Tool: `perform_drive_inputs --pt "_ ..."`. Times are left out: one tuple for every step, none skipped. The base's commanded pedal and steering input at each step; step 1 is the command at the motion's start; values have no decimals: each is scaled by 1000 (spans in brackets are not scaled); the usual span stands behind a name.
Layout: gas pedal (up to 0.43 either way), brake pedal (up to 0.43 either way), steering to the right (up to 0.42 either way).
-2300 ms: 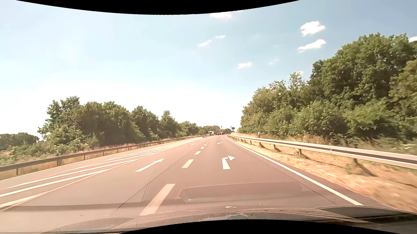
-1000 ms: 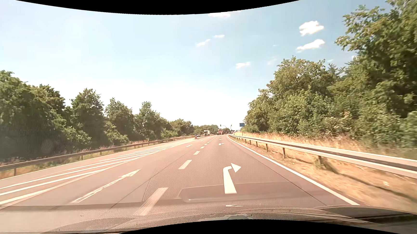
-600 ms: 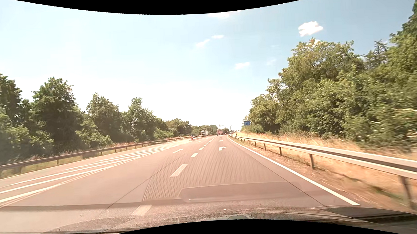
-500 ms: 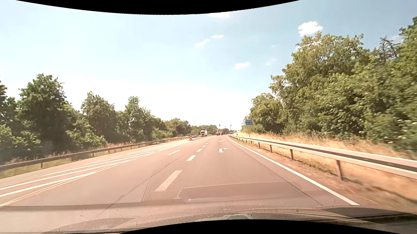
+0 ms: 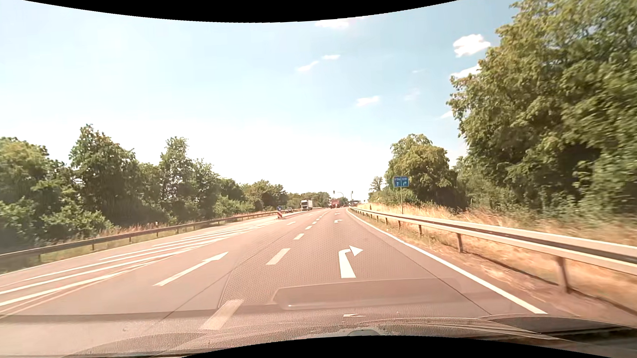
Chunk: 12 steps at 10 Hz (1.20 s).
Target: Follow the waypoints while adhering to traffic rules and regulations
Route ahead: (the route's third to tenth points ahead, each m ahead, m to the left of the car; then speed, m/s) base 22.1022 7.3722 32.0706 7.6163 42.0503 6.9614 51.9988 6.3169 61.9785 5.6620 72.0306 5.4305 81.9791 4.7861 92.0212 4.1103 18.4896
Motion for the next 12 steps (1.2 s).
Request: perform_drive_inputs --pt "0 67 3" --pt "0 79 3" --pt "0 91 3" --pt "0 91 3" --pt "0 104 2" --pt "0 110 2" --pt "0 152 2" --pt "0 159 2" --pt "0 152 2" --pt "0 140 2" --pt "0 43 2" --pt "0 0 2"
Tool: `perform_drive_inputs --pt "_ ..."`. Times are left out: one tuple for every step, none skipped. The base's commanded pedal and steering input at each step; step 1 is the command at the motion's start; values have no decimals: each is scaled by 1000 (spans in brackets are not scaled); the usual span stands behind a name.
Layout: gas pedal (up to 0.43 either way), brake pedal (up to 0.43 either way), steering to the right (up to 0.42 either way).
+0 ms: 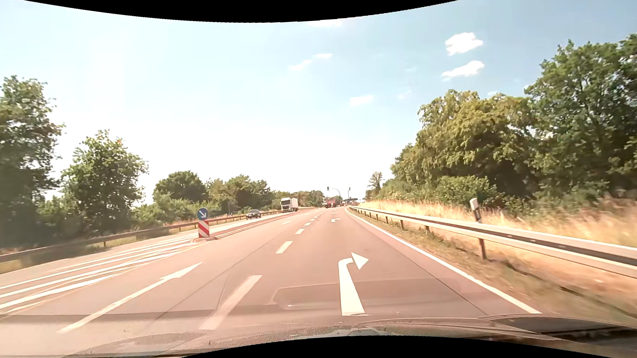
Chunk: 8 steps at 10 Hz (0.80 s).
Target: Follow the waypoints while adhering to traffic rules and regulations
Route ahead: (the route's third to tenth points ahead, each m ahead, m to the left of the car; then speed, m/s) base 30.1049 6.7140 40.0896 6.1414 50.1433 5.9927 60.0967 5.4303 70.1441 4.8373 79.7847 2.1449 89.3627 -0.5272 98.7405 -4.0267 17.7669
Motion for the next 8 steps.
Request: perform_drive_inputs --pt "0 0 2" --pt "0 0 2" --pt "0 0 1" --pt "0 0 1" --pt "98 0 1" --pt "177 0 1" --pt "177 0 1" --pt "169 0 1"
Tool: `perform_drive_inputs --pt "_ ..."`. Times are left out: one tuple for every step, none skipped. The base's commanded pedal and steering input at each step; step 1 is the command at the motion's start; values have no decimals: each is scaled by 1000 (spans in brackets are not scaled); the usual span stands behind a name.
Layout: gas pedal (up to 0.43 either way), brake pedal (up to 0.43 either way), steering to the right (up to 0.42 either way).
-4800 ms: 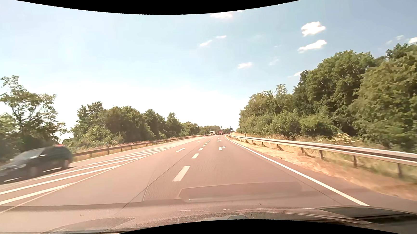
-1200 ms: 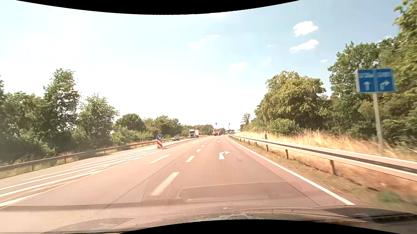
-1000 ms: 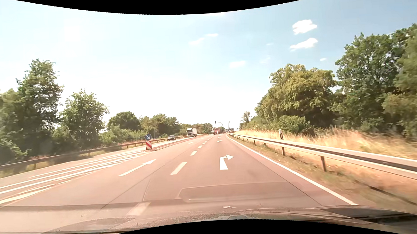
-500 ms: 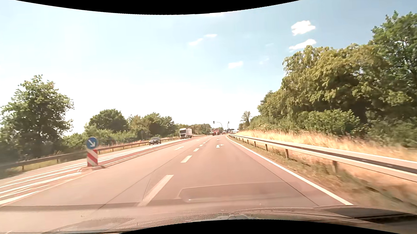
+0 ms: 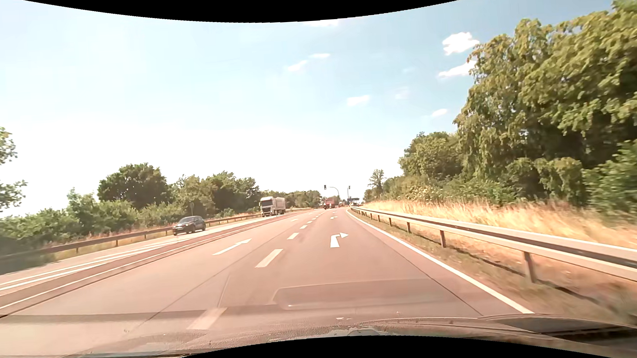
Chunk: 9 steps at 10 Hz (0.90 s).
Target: Follow the waypoints while adhering to traffic rules and regulations
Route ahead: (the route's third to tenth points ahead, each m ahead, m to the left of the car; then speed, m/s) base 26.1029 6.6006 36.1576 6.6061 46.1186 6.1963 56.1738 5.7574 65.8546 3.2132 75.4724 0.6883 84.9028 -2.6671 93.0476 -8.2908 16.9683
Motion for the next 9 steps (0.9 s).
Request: perform_drive_inputs --pt "138 0 1" --pt "28 0 1" --pt "0 0 0" --pt "0 0 0" --pt "0 0 0" --pt "8 0 0" --pt "28 0 0" --pt "47 0 0" --pt "67 0 0"
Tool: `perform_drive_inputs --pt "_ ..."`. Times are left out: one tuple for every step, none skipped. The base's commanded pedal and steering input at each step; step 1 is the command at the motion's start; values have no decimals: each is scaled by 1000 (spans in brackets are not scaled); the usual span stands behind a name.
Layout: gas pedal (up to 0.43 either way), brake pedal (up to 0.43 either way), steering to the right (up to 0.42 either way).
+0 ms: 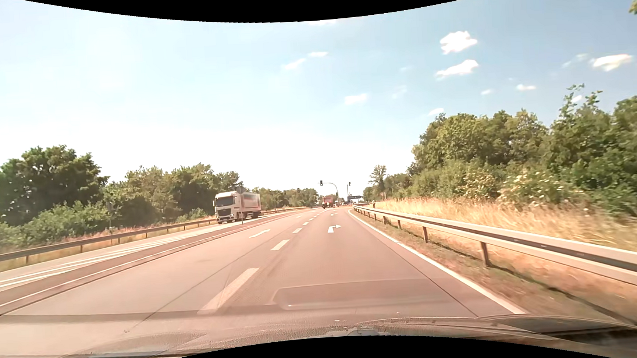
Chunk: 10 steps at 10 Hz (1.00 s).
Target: Follow the waypoints while adhering to traffic rules and regulations
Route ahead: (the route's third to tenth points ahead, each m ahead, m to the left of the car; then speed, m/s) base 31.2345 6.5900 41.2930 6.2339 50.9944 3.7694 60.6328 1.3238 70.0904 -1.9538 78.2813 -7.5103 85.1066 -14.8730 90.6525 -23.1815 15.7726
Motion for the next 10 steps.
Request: perform_drive_inputs --pt "67 0 0" --pt "67 0 0" --pt "67 0 0" --pt "67 0 0" --pt "67 0 0" --pt "67 0 0" --pt "67 0 0" --pt "67 0 0" --pt "67 0 0" --pt "79 0 0"
